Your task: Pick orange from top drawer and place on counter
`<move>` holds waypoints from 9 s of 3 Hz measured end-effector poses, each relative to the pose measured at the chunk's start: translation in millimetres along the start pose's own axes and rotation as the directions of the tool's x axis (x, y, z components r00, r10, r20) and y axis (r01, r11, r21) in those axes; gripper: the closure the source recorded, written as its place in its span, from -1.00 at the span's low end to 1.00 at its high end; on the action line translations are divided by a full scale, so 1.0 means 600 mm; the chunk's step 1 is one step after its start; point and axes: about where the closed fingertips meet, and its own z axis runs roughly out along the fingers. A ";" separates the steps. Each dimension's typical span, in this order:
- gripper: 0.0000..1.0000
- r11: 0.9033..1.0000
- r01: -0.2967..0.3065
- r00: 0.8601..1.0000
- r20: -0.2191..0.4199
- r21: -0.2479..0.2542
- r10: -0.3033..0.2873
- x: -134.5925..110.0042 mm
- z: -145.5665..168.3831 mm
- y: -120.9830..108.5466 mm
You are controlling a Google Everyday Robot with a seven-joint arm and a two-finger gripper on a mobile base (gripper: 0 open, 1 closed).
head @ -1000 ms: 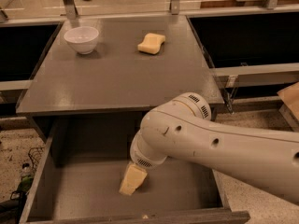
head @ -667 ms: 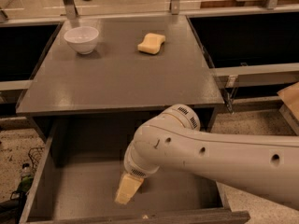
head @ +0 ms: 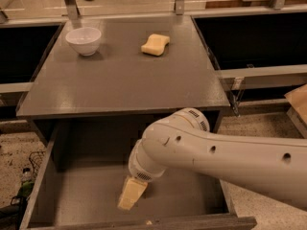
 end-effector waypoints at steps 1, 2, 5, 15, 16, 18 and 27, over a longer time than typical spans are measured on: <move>-1.00 0.994 -0.044 0.991 0.124 -0.100 0.056 -0.015 -0.001 0.004; -1.00 0.987 0.098 0.974 0.216 -0.129 -0.068 -0.018 -0.007 0.011; -1.00 0.995 -0.005 0.983 0.180 -0.102 0.023 0.047 0.000 -0.004; -1.00 1.000 0.023 0.998 0.065 0.003 -0.023 0.061 0.055 0.000; -1.00 1.000 0.024 0.998 0.066 0.003 -0.024 0.061 0.055 0.001; -1.00 0.999 -0.031 0.994 0.104 -0.037 0.035 0.080 0.087 -0.021; 1.00 0.996 -0.041 0.994 0.096 -0.081 0.049 0.086 0.112 -0.013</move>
Offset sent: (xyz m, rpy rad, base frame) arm -0.0114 0.0091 0.0110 0.3068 0.0350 0.2679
